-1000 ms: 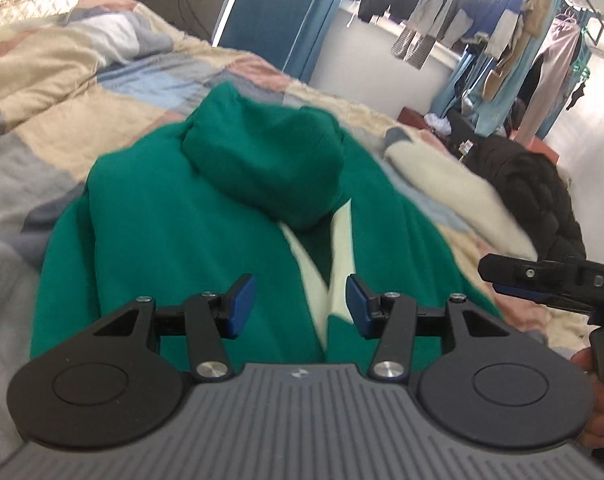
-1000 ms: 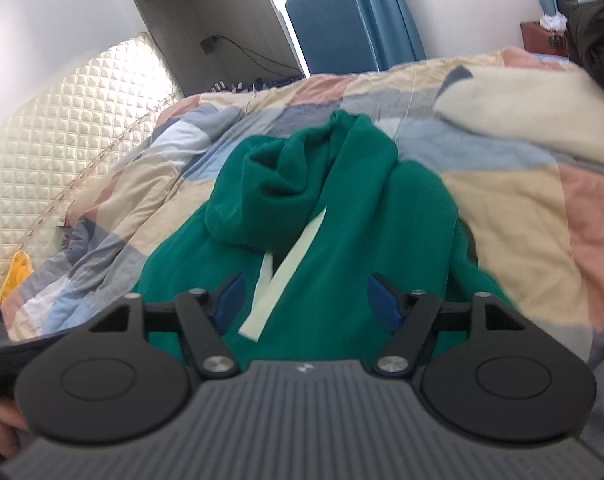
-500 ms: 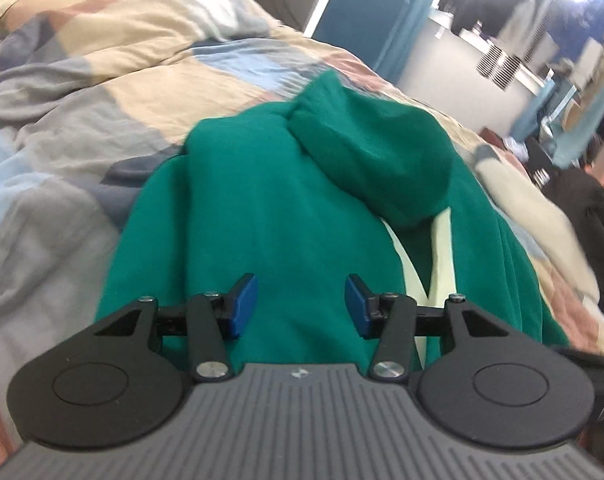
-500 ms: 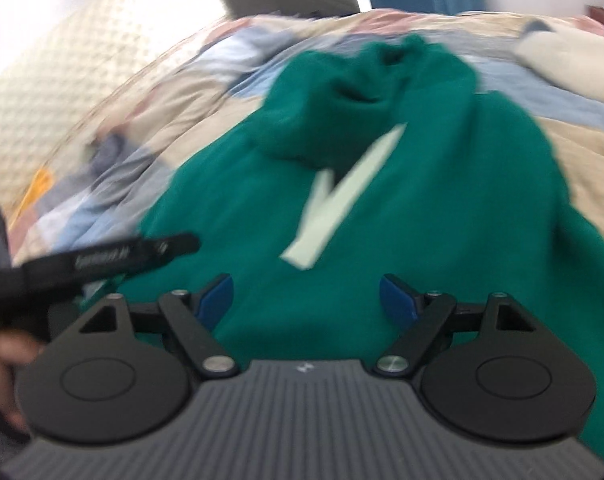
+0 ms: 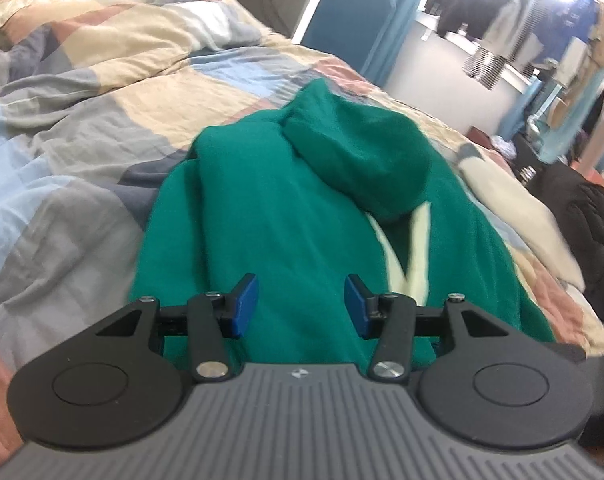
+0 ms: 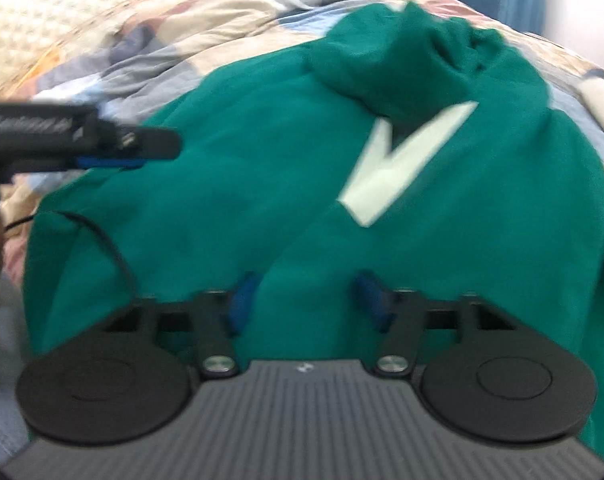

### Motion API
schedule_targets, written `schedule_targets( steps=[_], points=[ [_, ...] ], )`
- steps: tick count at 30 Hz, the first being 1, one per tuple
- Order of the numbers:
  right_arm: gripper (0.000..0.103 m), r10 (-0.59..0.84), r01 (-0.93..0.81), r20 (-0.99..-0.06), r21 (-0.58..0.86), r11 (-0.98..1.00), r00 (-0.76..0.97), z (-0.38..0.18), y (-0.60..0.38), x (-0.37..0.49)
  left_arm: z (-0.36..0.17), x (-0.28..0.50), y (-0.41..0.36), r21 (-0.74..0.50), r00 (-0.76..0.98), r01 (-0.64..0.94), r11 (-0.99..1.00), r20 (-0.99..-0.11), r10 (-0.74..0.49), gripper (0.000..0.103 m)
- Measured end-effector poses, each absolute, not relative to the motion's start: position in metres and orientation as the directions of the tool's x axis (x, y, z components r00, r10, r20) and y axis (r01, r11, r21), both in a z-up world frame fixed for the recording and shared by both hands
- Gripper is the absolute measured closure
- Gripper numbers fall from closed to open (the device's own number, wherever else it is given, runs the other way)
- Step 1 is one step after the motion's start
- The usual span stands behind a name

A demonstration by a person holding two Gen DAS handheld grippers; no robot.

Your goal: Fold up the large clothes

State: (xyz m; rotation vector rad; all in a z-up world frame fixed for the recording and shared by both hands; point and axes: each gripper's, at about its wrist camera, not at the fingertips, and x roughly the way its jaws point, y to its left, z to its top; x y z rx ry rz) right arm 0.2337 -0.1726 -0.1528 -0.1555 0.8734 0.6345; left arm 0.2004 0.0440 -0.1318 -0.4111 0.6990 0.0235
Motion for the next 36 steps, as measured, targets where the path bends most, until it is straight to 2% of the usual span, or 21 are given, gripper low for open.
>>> schedule_targets(
  steps=[2, 5, 6, 10, 15, 19, 22, 24, 26, 28, 32, 36],
  points=[
    [0.086, 0.467, -0.519, -0.749, 0.193, 0.833, 0.471, -0.146, -0.187, 0.239, -0.127, 0.196, 0.038, -0.373, 0.779, -0.105, 0.922, -0.607, -0.156, 0.049],
    [0.09, 0.498, -0.459, -0.698, 0.266, 0.848, 0.515, -0.13, -0.213, 0.238, -0.12, 0.196, 0.024, -0.394, 0.778, -0.019, 0.919, -0.584, -0.234, 0.049],
    [0.095, 0.502, -0.442, -0.681, 0.283, 0.852, 0.533, -0.124, -0.221, 0.238, -0.118, 0.197, 0.017, -0.393, 0.777, 0.012, 0.919, -0.575, -0.257, 0.049],
    [0.094, 0.473, -0.342, -0.623, 0.326, 0.881, 0.623, -0.106, -0.255, 0.242, -0.111, 0.205, -0.007, -0.383, 0.764, 0.084, 0.92, -0.568, -0.306, 0.049],
    [0.095, 0.414, -0.203, -0.561, 0.4, 0.894, 0.717, -0.094, -0.306, 0.255, -0.117, 0.234, -0.033, -0.422, 0.678, 0.142, 0.896, -0.618, -0.398, 0.048],
    [0.095, 0.316, -0.096, -0.528, 0.401, 0.911, 0.789, -0.086, -0.34, 0.263, -0.132, 0.27, -0.056, -0.325, 0.594, 0.077, 0.943, -0.745, -0.305, 0.048],
    [0.095, 0.262, -0.041, -0.51, 0.404, 0.914, 0.819, -0.085, -0.364, 0.265, -0.145, 0.29, -0.066, -0.285, 0.539, 0.028, 0.958, -0.803, -0.255, 0.049],
    [0.095, 0.248, -0.018, -0.507, 0.415, 0.91, 0.826, -0.089, -0.374, 0.27, -0.152, 0.296, -0.07, -0.253, 0.527, -0.014, 0.967, -0.824, -0.208, 0.061],
    [0.095, 0.247, 0.0, -0.514, 0.433, 0.901, 0.821, -0.094, -0.384, 0.273, -0.155, 0.3, -0.072, -0.234, 0.522, -0.023, 0.972, -0.832, -0.188, 0.086],
    [0.095, 0.244, 0.018, -0.525, 0.444, 0.896, 0.815, -0.1, -0.389, 0.282, -0.151, 0.297, -0.063, -0.21, 0.533, -0.034, 0.977, -0.831, -0.16, 0.096],
    [0.095, 0.232, 0.009, -0.528, 0.414, 0.91, 0.817, -0.097, -0.385, 0.296, -0.108, 0.286, -0.023, -0.227, 0.621, -0.094, 0.969, -0.774, -0.121, 0.099],
    [0.095, 0.211, -0.015, -0.511, 0.361, 0.932, 0.833, -0.078, -0.387, 0.316, -0.052, 0.285, 0.047, -0.209, 0.693, -0.223, 0.952, -0.721, 0.003, 0.103]
  ],
)
